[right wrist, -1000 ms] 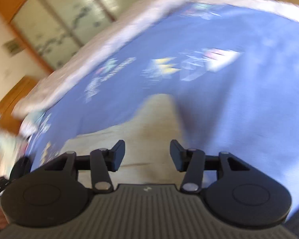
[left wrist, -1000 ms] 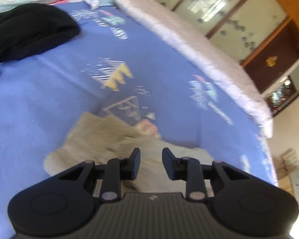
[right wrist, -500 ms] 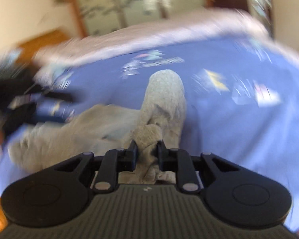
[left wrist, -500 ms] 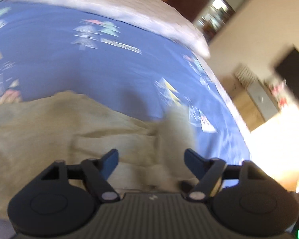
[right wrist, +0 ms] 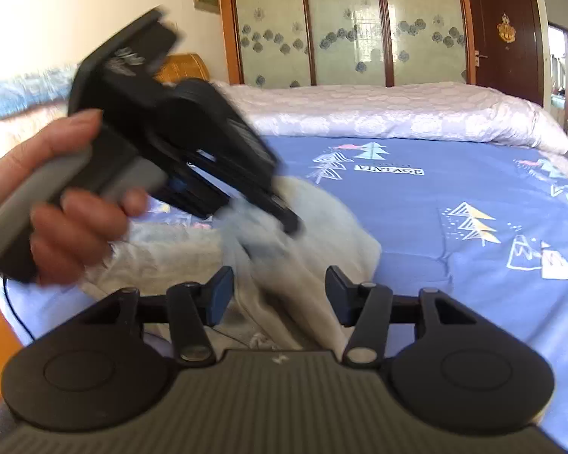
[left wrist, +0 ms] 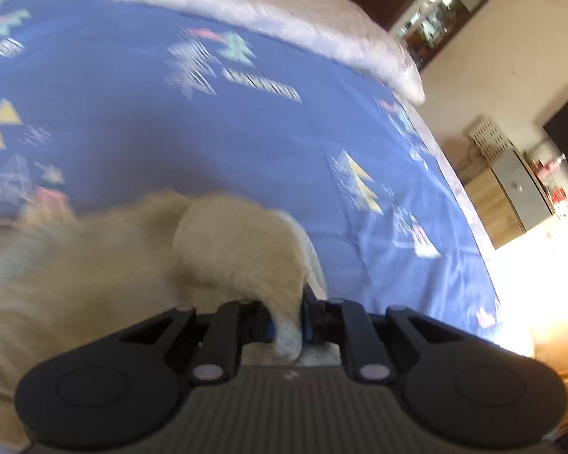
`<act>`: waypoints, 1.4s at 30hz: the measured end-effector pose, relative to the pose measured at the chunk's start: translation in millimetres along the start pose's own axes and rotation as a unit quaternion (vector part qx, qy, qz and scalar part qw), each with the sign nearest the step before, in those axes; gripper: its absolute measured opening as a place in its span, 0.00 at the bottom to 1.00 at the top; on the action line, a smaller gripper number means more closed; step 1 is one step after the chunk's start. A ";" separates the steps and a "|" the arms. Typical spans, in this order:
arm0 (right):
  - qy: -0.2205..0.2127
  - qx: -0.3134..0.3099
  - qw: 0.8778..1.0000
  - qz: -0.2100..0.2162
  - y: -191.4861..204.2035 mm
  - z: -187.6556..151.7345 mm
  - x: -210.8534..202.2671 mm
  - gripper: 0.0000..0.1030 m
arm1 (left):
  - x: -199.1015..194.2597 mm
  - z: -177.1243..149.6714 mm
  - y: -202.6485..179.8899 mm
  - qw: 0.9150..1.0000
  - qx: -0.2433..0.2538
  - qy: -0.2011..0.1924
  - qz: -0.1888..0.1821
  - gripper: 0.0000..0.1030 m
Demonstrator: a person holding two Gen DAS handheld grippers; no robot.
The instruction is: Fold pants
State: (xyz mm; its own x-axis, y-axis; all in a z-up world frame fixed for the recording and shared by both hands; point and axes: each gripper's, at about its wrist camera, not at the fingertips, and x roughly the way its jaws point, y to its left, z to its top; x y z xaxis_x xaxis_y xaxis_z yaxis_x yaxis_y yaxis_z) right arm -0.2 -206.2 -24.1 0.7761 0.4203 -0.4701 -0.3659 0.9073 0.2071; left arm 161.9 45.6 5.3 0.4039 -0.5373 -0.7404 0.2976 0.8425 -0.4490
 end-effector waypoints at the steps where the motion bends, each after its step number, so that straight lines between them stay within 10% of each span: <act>1: 0.007 0.000 1.000 -0.005 -0.6 -0.9 1.9 0.54 | -14.3 2.3 10.0 1.000 0.004 -0.007 0.009 0.12; 13: 0.089 0.015 0.996 0.016 9.6 -4.0 35.4 0.54 | -116.5 -1.6 172.0 0.991 -0.068 -0.027 0.111 0.15; 17: 0.113 0.013 0.993 0.040 15.8 -1.6 52.2 0.54 | -93.0 -29.6 219.6 0.979 -0.142 0.009 0.147 0.46; 22: 0.114 -0.002 0.987 0.109 40.9 20.4 75.7 0.54 | -115.1 -48.8 220.9 0.979 -0.176 -0.057 0.091 0.62; 24: 0.127 0.004 0.983 0.134 49.4 27.8 90.4 0.37 | -123.6 -53.8 212.7 0.981 -0.157 -0.082 0.078 0.76; 27: 0.156 0.019 0.979 0.133 56.8 25.3 111.6 0.26 | -122.4 -62.0 197.7 0.984 -0.114 -0.091 0.103 0.65; 29: 0.185 0.035 0.973 0.136 60.0 18.8 125.4 0.24 | -110.3 -68.4 191.8 0.982 -0.077 -0.072 0.159 0.39; 42: 0.231 0.118 0.952 0.165 47.4 2.9 127.4 0.27 | -94.8 -85.8 197.8 0.967 -0.064 -0.061 0.239 0.62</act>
State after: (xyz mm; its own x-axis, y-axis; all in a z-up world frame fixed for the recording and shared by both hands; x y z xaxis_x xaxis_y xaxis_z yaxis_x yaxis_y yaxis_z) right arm 82.8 -109.6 -71.7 0.3113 0.6821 -0.6617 -0.3832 0.7272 0.5694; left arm 108.2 266.6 -56.2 0.5696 -0.0799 -0.8180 -0.0537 0.9895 -0.1340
